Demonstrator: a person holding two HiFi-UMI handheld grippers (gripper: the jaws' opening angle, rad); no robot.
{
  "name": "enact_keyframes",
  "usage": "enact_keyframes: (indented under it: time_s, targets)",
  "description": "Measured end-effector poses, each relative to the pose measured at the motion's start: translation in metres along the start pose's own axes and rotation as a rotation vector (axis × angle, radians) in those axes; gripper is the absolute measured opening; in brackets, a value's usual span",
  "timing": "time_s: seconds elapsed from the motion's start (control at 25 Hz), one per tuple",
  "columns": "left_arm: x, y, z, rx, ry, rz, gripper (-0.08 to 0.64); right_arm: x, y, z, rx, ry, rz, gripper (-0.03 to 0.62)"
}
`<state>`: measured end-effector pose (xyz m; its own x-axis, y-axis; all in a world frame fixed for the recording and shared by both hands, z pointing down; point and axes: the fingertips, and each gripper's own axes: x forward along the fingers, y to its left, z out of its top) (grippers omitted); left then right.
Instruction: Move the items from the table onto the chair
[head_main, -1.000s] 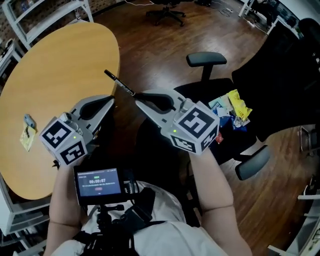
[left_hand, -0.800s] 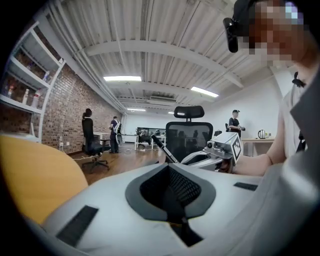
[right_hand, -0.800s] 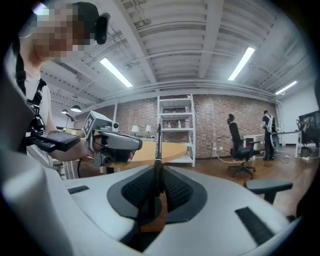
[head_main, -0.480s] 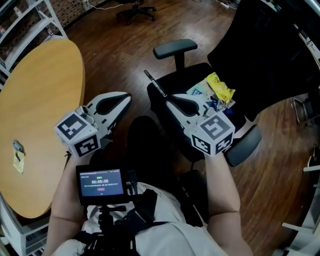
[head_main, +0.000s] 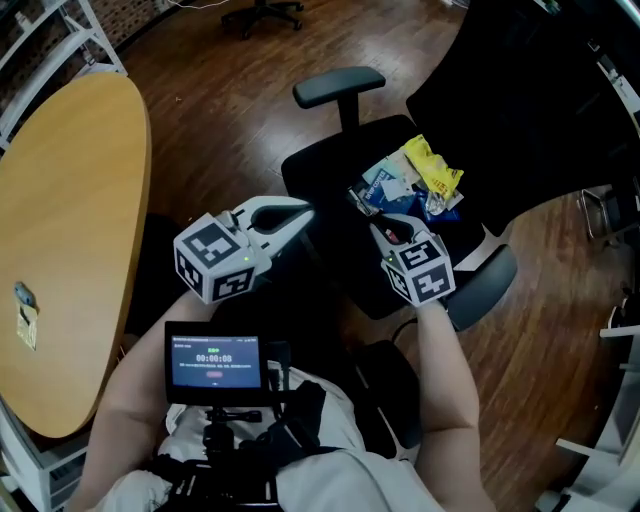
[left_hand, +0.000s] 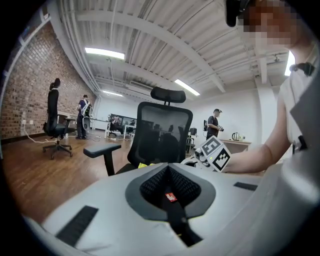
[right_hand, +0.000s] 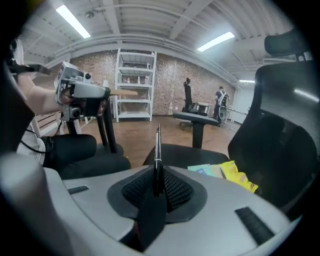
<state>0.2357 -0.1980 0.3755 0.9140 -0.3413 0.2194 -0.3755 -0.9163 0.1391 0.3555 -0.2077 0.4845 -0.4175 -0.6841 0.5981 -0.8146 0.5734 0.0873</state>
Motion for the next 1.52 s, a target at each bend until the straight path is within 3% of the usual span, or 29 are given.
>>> enact_keyframes:
  time_s: [0.36,0.72,0.76,0.84,0.88,1.16,1.36,1.44,1.52]
  targets:
    - [0.012,0.000,-0.030,-0.067,0.041,-0.010,0.011,0.067,-0.035,-0.075,0.083,0.237,-0.093,0.060]
    - [-0.004,0.019,-0.038,-0.113,0.044,0.051,0.011,0.090,-0.064,-0.114,0.075,0.326,-0.200,0.077]
    - [-0.005,0.020,-0.038,-0.113,0.044,0.053,0.011,0.090,-0.066,-0.118,0.071,0.344,-0.212,0.084]
    - [-0.007,0.021,-0.038,-0.115,0.043,0.055,0.011,0.087,-0.069,-0.125,0.054,0.374,-0.239,0.171]
    - [-0.007,0.021,-0.039,-0.116,0.042,0.054,0.011,0.084,-0.071,-0.126,0.045,0.376,-0.252,0.172]
    - [-0.014,0.027,-0.033,-0.125,0.025,0.069,0.011,0.062,-0.067,-0.090,0.095,0.241,-0.247,0.171]
    - [-0.024,0.026,-0.018,-0.138,-0.021,0.074,0.011,0.048,-0.038,-0.039,0.121,0.110,-0.089,0.158]
    - [-0.033,0.026,-0.015,-0.143,-0.031,0.079,0.011,0.043,-0.022,-0.010,0.116,0.034,-0.048,0.024]
    - [-0.038,0.026,-0.011,-0.143,-0.039,0.084,0.011,0.037,-0.004,0.020,0.119,-0.054,0.010,0.005]
